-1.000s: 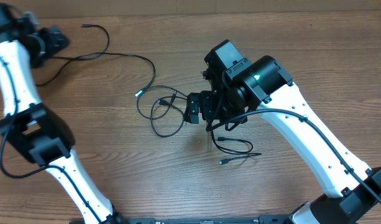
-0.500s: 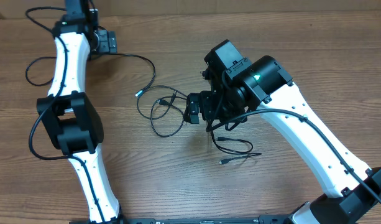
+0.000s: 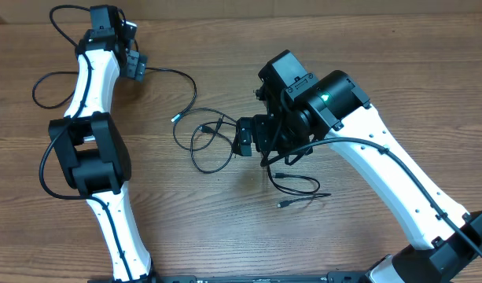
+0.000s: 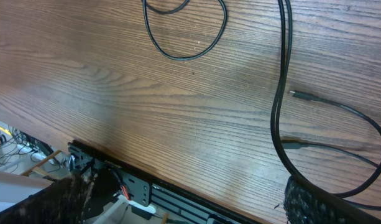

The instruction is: Untangle cables

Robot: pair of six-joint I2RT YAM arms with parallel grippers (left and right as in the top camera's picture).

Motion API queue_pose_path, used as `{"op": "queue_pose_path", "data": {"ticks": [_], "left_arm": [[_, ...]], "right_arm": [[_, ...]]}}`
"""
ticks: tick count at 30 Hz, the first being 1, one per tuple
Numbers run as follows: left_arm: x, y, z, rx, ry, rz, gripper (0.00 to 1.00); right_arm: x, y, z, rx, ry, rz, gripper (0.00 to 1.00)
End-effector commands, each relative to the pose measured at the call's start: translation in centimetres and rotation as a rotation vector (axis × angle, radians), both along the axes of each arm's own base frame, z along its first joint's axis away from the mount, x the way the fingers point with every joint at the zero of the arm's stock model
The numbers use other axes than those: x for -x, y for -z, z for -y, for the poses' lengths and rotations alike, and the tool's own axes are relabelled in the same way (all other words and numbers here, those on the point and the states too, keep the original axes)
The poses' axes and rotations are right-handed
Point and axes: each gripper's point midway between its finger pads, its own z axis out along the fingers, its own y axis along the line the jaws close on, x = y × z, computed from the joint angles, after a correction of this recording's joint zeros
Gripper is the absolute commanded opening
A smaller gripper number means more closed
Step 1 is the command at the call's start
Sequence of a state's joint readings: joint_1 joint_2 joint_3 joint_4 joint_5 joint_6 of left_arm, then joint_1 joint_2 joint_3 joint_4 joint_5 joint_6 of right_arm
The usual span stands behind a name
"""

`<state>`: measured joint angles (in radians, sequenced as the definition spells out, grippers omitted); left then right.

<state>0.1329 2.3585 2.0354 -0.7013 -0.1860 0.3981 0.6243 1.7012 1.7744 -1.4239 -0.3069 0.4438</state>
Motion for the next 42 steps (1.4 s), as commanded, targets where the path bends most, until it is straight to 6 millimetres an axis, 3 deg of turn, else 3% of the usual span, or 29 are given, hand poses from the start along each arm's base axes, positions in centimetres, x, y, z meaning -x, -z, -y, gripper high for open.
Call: {"op": "queue_pose_path", "data": {"ticks": [1,6,9,14,18,20,21,27,31,35,36,39,41,42], "left_arm": [[-0.2,0.3,1.1,0.055,0.13,-0.005,0.93],[0.3,1.7,0.6,0.067,0.153,-0.036,0.86],[0.6,3.0,-0.4,0.073,0.133,-0.059,0.66],[1.4,4.6,-2.3,0.088,0.086,-0.087,0.62],[1.2,4.1,-3.9,0.111,0.008,-0.047,0.29],[0.8,3.3,-4.9,0.12,-0.033,-0.016,0.09],[0.5,2.8,-5.3,0.126,-0.056,0.003,0.04],[-1.9,-4.1,-9.2,0.278,-0.339,0.241,0.04],[-3.0,-8.3,-9.0,0.443,-0.327,0.341,0.04],[-2.3,-7.8,-9.8,0.416,-0.354,0.314,0.1],[-1.9,-7.3,-10.1,0.392,-0.364,0.296,0.17],[-0.6,-5.6,-10.8,0.342,-0.413,0.239,0.8],[0.0,-4.6,-11.0,0.327,-0.432,0.208,1.0],[0.2,-4.2,-11.1,0.321,-0.439,0.197,1.0]], "right_arm": [[-0.1,0.4,-0.2,0.007,-0.011,-0.001,1.0],[-0.1,0.4,-0.2,0.006,-0.011,0.001,1.0],[-0.1,0.4,-0.3,0.005,-0.011,0.002,1.0],[-0.1,0.4,-0.3,0.005,-0.01,0.001,1.0],[-0.2,0.4,-0.3,0.005,-0.011,0.003,1.0],[-0.2,0.4,-0.3,0.005,-0.01,0.002,1.0],[-0.1,0.4,-0.3,0.005,-0.01,0.002,1.0],[-0.1,0.4,-0.2,0.005,-0.007,-0.001,1.0],[-0.1,0.4,-0.3,0.005,-0.007,0.0,1.0],[-0.1,0.4,-0.3,0.005,-0.007,0.0,1.0],[-0.1,0.4,-0.2,0.005,-0.007,-0.001,1.0],[-0.1,0.4,-0.2,0.005,-0.007,-0.001,1.0],[-0.1,0.4,-0.3,0.005,-0.007,0.0,1.0],[-0.1,0.4,-0.3,0.005,-0.007,0.0,1.0]]}}
